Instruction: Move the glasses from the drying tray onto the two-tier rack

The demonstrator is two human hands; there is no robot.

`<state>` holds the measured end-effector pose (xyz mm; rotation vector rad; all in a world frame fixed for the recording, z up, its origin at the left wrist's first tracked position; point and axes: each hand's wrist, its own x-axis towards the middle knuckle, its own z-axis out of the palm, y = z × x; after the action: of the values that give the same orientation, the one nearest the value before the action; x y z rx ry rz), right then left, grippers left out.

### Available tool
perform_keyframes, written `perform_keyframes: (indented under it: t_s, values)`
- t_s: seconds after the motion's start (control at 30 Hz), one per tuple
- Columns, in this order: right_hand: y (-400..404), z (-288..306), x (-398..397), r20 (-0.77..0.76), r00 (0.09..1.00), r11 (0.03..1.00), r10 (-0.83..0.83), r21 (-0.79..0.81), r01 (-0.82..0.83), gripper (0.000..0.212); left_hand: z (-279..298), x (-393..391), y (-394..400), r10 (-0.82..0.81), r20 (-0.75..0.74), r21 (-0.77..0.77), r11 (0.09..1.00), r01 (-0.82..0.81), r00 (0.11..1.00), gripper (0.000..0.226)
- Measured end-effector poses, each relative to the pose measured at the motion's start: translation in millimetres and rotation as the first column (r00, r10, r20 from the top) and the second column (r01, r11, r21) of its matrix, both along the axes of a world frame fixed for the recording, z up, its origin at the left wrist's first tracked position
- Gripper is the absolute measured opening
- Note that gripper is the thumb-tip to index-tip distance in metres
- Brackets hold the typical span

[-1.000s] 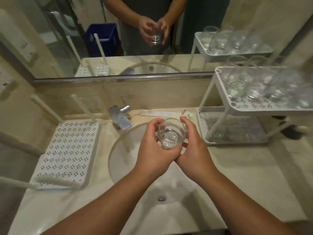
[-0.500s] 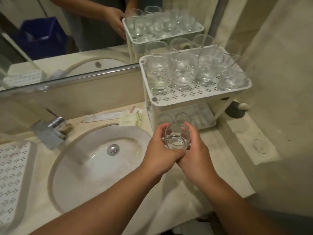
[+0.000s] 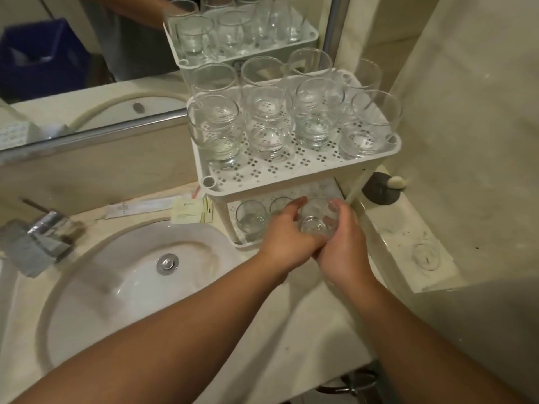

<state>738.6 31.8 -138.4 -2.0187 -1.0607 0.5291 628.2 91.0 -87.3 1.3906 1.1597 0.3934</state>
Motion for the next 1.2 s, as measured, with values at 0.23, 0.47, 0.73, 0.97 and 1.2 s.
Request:
perform_keyframes:
  t_s: [0.23, 0.47, 0.73, 0.97, 1.2]
  values:
    - [28.0, -18.5, 26.8, 0.013, 0.996, 0.995, -0.092, 0.03, 0.091, 0.094, -5.8, 8.8, 10.4, 0.074, 0.013, -0.066, 0.995, -0.073, 0.997, 0.071]
    - [49.4, -31.7, 33.5, -0.046, 0.993, 0.994, -0.106, 0.026, 0.107, 0.087, -20.5, -2.5, 14.8, 0.154, -0.04, 0.036, 0.988, -0.153, 0.987, 0.052]
    - [56.3, -50.4, 41.3, 0.0, 1.0, 0.998, 0.001, -0.069, -0.001, 0.081, -30.7, -12.7, 16.0, 0.196, -0.042, 0.029, 0.98, -0.195, 0.98, 0.045]
    - [77.1, -62.2, 44.9, -0.077, 0.996, 0.99, -0.041, -0.137, 0.03, 0.089, -28.1, -20.0, 14.4, 0.233, -0.034, 0.008, 0.973, -0.233, 0.972, 0.045]
    - [77.9, -75.7, 44.5, -0.154, 0.982, 0.986, -0.107, -0.145, 0.084, 0.084, -26.7, -28.7, 13.3, 0.256, -0.02, 0.009, 0.967, -0.256, 0.967, 0.047]
